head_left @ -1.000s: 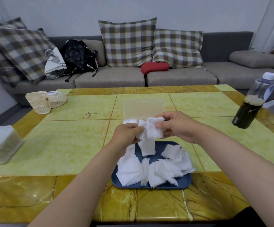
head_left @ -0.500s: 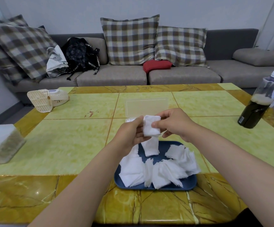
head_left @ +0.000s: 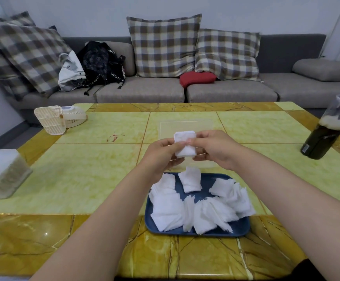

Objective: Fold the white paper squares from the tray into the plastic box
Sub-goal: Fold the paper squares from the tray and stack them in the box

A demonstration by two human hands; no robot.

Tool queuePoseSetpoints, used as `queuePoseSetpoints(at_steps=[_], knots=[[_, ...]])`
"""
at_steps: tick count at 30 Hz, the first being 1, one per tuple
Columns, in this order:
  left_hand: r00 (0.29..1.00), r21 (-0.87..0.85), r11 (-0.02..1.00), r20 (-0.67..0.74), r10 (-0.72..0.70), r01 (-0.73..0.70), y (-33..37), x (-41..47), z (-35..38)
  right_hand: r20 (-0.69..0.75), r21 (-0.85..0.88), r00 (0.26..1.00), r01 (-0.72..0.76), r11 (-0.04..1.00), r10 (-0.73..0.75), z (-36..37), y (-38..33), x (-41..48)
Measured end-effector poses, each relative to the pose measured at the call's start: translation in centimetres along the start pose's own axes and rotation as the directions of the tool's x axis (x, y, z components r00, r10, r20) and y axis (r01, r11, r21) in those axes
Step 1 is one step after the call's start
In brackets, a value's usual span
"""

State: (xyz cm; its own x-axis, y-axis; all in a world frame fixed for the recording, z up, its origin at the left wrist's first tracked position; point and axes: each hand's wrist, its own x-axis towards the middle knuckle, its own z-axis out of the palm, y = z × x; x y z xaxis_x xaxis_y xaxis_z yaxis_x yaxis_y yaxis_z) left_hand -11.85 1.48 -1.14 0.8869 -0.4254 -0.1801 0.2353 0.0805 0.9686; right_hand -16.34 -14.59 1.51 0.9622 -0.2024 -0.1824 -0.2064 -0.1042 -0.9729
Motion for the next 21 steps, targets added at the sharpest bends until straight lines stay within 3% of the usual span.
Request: queuePoseSetpoints(at_steps=[3,5,8,10,14,17,19,21], knots=[[0.997,0.171,0.983,-0.023,0.075,-0.070,0.4,0.8,-0.5,0.011,-0.058,1.000,0.016,0.998,-0.015,0.2,-0.5,0.5],[0.981,0.365,0.919,-0.057,0.185,-0.152,0.4,1.7,-1.0,-0.066,-0.095,0.997,0.028,0.995,-0.035,0.1,-0.8,1.2],[0.922,0.712,0.664,-0.060,0.383,-0.230,0.3,3.1,-2.2,-0.244,-0.259,0.963,0.046,0.965,-0.112,-0.5,-0.4,3.0],[0.896,0.841,0.489,-0.011,0.444,-0.232,-0.1,3.8,-2.8,-0.243,-0.387,0.958,0.051,0.920,-0.155,-0.7,0.3,3.9],[0.890,0.911,0.294,0.142,0.433,-0.288,-1.5,4.9,-3.4,-0.133,-0.742,0.958,0.074,0.666,-0.254,-0.1,1.1,4.8],[0.884,0.913,0.208,0.249,0.396,-0.350,-2.5,5.3,-3.2,-0.121,-0.888,0.970,-0.010,0.460,-0.213,0.6,1.4,5.7],[0.878,0.917,0.190,0.252,0.406,-0.350,-2.8,5.4,-3.1,-0.171,-0.911,0.969,-0.085,0.404,-0.181,1.2,1.8,6.3],[0.879,0.919,0.206,0.227,0.418,-0.336,-2.8,5.4,-3.1,-0.224,-0.893,0.962,-0.138,0.428,-0.158,1.6,2.2,6.9]])
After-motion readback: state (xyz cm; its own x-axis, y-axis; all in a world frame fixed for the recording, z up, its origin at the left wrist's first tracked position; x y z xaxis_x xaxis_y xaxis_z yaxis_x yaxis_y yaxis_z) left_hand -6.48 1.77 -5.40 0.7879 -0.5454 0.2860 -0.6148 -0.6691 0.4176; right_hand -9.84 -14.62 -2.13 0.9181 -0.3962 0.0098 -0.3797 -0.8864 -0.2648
